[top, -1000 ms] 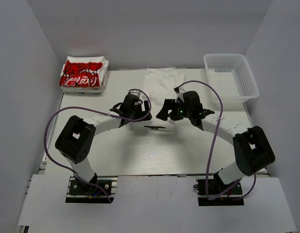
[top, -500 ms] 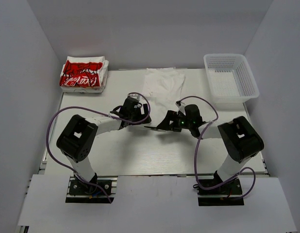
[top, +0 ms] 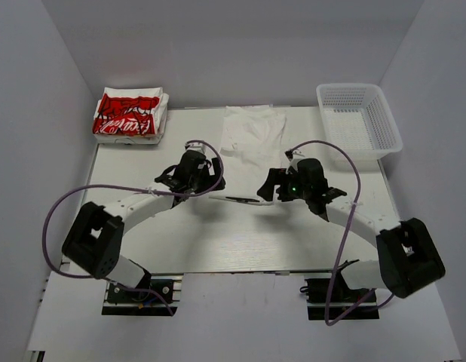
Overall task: Fold and stack the t-shirts
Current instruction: Fold the folded rectangular tshirt in 1/3 of the way, then grab one side of the 2/3 rectangular tshirt with both arms
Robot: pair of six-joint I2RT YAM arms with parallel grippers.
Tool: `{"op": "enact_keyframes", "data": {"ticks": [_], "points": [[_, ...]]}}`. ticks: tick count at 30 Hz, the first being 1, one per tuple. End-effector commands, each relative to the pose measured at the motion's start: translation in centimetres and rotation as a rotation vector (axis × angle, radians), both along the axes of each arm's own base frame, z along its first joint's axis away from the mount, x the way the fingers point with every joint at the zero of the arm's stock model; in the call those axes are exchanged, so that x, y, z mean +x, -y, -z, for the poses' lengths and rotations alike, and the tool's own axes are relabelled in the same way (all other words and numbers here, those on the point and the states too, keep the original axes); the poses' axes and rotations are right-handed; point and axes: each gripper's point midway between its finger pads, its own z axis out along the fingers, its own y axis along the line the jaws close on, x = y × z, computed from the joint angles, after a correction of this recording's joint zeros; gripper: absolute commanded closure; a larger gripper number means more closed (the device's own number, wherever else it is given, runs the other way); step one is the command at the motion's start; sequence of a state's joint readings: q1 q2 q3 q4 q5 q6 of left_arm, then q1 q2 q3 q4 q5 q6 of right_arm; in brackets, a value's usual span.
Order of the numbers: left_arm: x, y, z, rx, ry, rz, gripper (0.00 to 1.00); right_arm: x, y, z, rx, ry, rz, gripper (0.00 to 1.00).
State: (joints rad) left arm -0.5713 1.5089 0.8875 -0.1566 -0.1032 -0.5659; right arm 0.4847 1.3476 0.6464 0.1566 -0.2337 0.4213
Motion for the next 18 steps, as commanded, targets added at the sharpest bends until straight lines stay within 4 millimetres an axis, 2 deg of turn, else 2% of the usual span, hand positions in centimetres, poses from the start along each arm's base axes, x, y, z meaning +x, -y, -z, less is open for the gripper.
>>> {"op": "enact_keyframes", "data": {"ticks": [1, 2, 5, 7, 9, 14, 16, 18], "points": [[-0.8, -2.1, -0.8, 0.039, 0.022, -0.056, 0.00, -1.0, 2.8, 0.5, -0.122, -0.008, 0.054, 0.10], [-0.9, -2.7, -0.3, 0.047, 0.010, -0.066, 0.00, -0.8, 3.1, 0.3, -0.124, 0.004, 0.073, 0.10], [-0.9, -2.8, 0.6, 0.055, -0.009, -0.082, 0.00, -2.0, 4.3, 2.1, -0.177, -0.053, 0.096, 0.10], [-1.3, -3.0, 2.2, 0.085, -0.068, -0.089, 0.00, -2.0, 4.8, 2.6, -0.210, -0.064, 0.113, 0.10], [-1.0, -2.8, 2.7, 0.090, -0.085, -0.095, 0.00, -2.1, 5.2, 3.8, -0.248, -0.098, 0.123, 0.10], [-0.7, -2.1, 4.0, 0.081, -0.102, -0.079, 0.00, -1.4, 4.5, 4.5, -0.247, -0.110, 0.109, 0.10], [-0.5, -1.7, 4.7, 0.074, -0.112, -0.068, 0.04, -1.0, 4.0, 4.3, -0.234, -0.104, 0.099, 0.11], [-0.8, -1.6, 5.6, 0.080, -0.136, -0.060, 0.09, -1.0, 3.5, 5.1, -0.231, -0.124, 0.085, 0.12]]}}
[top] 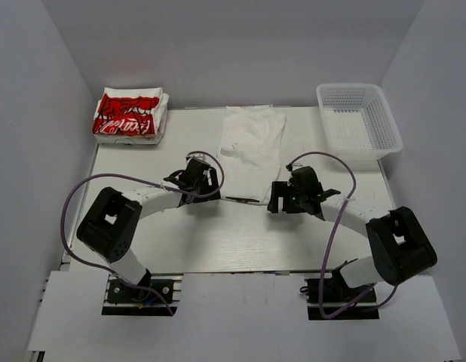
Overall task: Fold and stack the t-shirts
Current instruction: Grab one side of the 2/3 rectangular tshirt with both arms
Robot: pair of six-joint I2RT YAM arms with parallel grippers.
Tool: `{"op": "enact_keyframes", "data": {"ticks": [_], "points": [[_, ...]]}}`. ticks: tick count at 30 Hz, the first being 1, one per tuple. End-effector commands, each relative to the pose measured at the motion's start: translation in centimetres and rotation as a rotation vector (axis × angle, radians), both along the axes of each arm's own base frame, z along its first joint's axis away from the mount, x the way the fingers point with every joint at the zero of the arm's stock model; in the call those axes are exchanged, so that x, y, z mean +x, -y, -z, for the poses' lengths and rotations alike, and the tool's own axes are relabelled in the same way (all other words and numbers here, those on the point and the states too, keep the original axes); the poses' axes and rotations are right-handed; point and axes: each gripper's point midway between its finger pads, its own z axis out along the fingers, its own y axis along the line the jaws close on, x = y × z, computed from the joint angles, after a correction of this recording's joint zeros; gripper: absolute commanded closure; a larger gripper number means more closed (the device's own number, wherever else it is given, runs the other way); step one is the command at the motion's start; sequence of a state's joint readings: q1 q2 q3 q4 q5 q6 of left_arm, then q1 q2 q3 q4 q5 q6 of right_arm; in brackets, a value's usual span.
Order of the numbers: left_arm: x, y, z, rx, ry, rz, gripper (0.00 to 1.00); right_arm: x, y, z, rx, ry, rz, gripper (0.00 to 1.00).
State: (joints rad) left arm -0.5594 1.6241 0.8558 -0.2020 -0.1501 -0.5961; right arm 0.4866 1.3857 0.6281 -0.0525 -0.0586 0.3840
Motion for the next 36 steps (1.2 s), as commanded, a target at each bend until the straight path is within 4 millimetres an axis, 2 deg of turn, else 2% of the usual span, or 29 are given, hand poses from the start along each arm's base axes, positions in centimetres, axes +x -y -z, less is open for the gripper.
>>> {"op": "enact_keyframes", "data": {"ticks": [1, 2, 4, 6, 8, 9, 10, 12, 13, 14, 16, 20, 21, 22, 24, 25, 29, 30, 31, 32, 33, 34, 36], "points": [[0.8, 0.8, 0.2, -0.027, 0.005, 0.004, 0.10, 1.0, -1.2, 0.1, 0.015, 0.009, -0.027, 0.12], [0.6, 0.9, 0.6, -0.028, -0.008, 0.010, 0.15, 1.6, -1.6, -0.2, 0.029, 0.032, -0.030, 0.14], [0.7, 1.0, 1.0, -0.023, -0.016, 0.010, 0.19, 1.4, -2.1, 0.5, 0.040, 0.009, -0.043, 0.18], [0.7, 1.2, 1.4, -0.028, -0.026, 0.017, 0.29, 1.6, -2.4, 0.6, 0.051, 0.017, -0.050, 0.22], [0.4, 1.4, 1.8, -0.022, -0.034, 0.026, 0.37, 1.7, -2.6, 1.0, 0.054, 0.012, -0.058, 0.30], [0.2, 1.6, 2.1, -0.026, -0.047, 0.033, 0.44, 1.8, -2.7, 1.0, 0.056, 0.012, -0.058, 0.35], [0.3, 1.8, 2.0, -0.037, -0.043, 0.038, 0.49, 1.8, -2.9, 1.1, 0.060, 0.009, -0.065, 0.46], [0.0, 2.6, 1.8, -0.072, -0.053, 0.064, 0.58, 1.7, -3.1, 1.2, 0.070, 0.003, -0.063, 0.60], [0.0, 3.0, 1.6, -0.094, -0.052, 0.080, 0.69, 1.8, -3.1, 1.2, 0.071, 0.006, -0.064, 0.77], [-0.4, 3.0, 1.9, -0.097, -0.065, 0.086, 0.76, 1.7, -3.1, 1.2, 0.072, 0.000, -0.062, 0.87], [-0.9, 3.9, 1.4, -0.127, -0.069, 0.117, 1.00, 1.5, -3.0, 1.2, 0.069, -0.009, -0.053, 1.00], [-2.0, 3.4, 0.7, -0.139, -0.056, 0.133, 1.00, 0.8, -2.4, 0.5, 0.069, -0.005, -0.043, 1.00], [-1.9, 3.1, -0.4, -0.146, -0.022, 0.127, 1.00, 0.1, -2.0, 0.8, 0.058, -0.018, -0.039, 1.00], [-2.5, 2.5, -0.2, -0.136, -0.020, 0.119, 1.00, 0.2, -2.0, -0.4, 0.074, 0.016, -0.038, 1.00], [-3.4, 1.9, -0.1, -0.138, -0.016, 0.119, 1.00, -0.9, -1.5, 0.0, 0.067, 0.012, -0.041, 1.00], [-3.4, 2.1, -1.0, -0.164, 0.012, 0.128, 1.00, -0.9, -1.2, -0.8, 0.072, 0.038, -0.031, 1.00], [-4.1, 2.5, -0.9, -0.196, -0.002, 0.146, 1.00, -1.3, -0.9, -1.1, 0.064, 0.047, -0.026, 1.00], [-4.2, 2.5, -0.5, -0.190, -0.013, 0.145, 1.00, -1.2, -0.8, -1.1, 0.067, 0.047, -0.023, 0.95], [-4.2, 2.5, -0.5, -0.190, -0.013, 0.145, 1.00, -1.2, -1.3, -1.4, 0.082, 0.053, -0.039, 0.71], [-4.2, 2.5, -0.5, -0.195, -0.016, 0.138, 1.00, -1.2, -1.4, -1.3, 0.085, 0.051, -0.044, 0.56], [-4.6, 2.2, -0.1, -0.187, -0.032, 0.137, 1.00, -1.3, -1.6, -1.3, 0.088, 0.048, -0.053, 0.46], [-4.6, 2.2, -0.1, -0.186, -0.032, 0.137, 1.00, -1.2, -1.8, -1.4, 0.088, 0.051, -0.059, 0.41], [-4.7, 2.2, 0.1, -0.186, -0.032, 0.137, 1.00, -1.2, -2.0, -1.0, 0.077, 0.046, -0.065, 0.41]]}}
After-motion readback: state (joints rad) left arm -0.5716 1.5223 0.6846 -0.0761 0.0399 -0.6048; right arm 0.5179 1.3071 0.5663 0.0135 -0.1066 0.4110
